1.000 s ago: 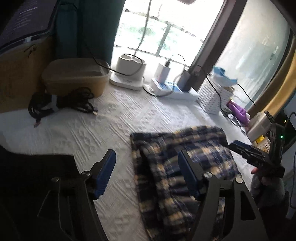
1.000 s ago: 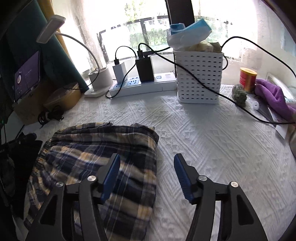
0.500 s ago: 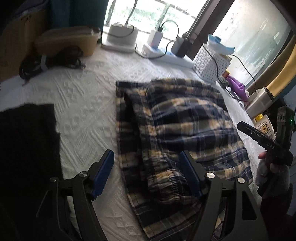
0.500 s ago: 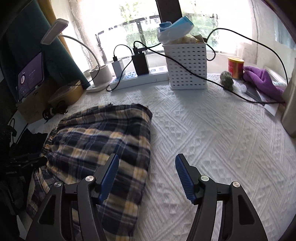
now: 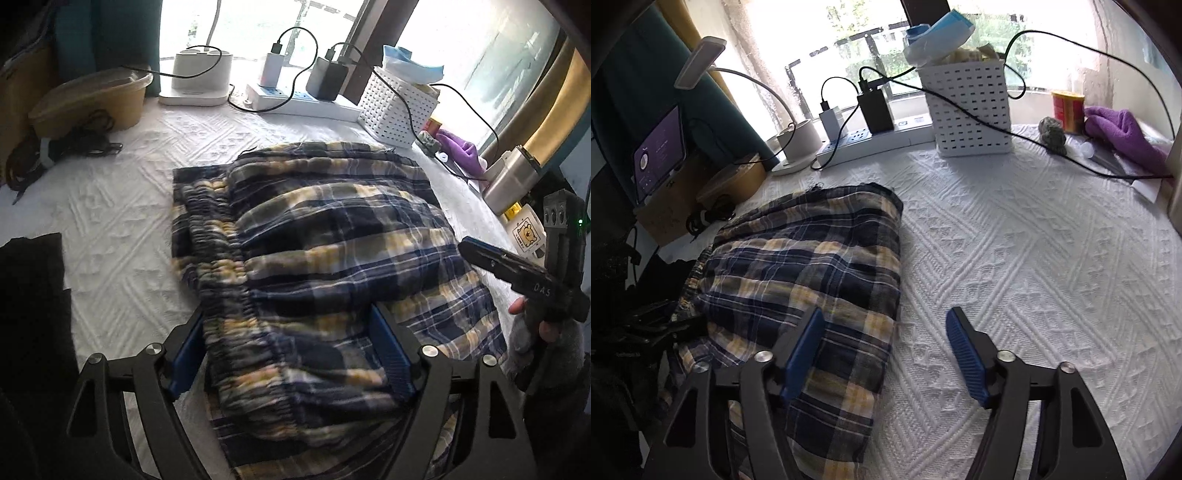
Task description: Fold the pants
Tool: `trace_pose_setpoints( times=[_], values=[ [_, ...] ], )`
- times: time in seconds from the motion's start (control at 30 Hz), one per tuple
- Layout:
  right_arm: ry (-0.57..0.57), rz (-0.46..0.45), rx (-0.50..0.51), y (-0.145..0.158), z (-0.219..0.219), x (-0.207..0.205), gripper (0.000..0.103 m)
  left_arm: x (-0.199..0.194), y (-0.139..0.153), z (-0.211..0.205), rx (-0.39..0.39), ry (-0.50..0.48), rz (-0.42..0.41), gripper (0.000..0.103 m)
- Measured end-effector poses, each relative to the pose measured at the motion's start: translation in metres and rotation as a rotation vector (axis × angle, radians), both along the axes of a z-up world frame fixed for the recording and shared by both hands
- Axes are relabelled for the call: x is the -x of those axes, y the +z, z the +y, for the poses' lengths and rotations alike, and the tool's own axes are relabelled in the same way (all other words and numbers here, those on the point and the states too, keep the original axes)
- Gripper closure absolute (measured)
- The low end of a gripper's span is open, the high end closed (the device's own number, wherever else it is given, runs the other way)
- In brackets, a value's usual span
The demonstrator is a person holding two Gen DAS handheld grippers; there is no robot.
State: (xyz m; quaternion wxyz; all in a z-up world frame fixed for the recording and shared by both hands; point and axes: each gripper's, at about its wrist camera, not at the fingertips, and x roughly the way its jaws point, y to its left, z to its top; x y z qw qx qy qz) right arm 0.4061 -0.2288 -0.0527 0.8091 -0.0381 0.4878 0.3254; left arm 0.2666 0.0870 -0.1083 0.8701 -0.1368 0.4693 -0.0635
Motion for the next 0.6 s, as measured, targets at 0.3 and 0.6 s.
trace_pose_setpoints(
  times=[0.3,0.6],
  values=[
    [0.034,0.035,-0.047,-0.009,0.021,-0.005,0.017,-0.008,-0.003,-0.012,-0.068,-0.017,-0.050,0.022],
    [0.075,0.028,-0.043,-0.013,0.045,-0.005,0.016,-0.012,-0.006,-0.016,-0.084,-0.022,-0.079,0.020]
  ],
)
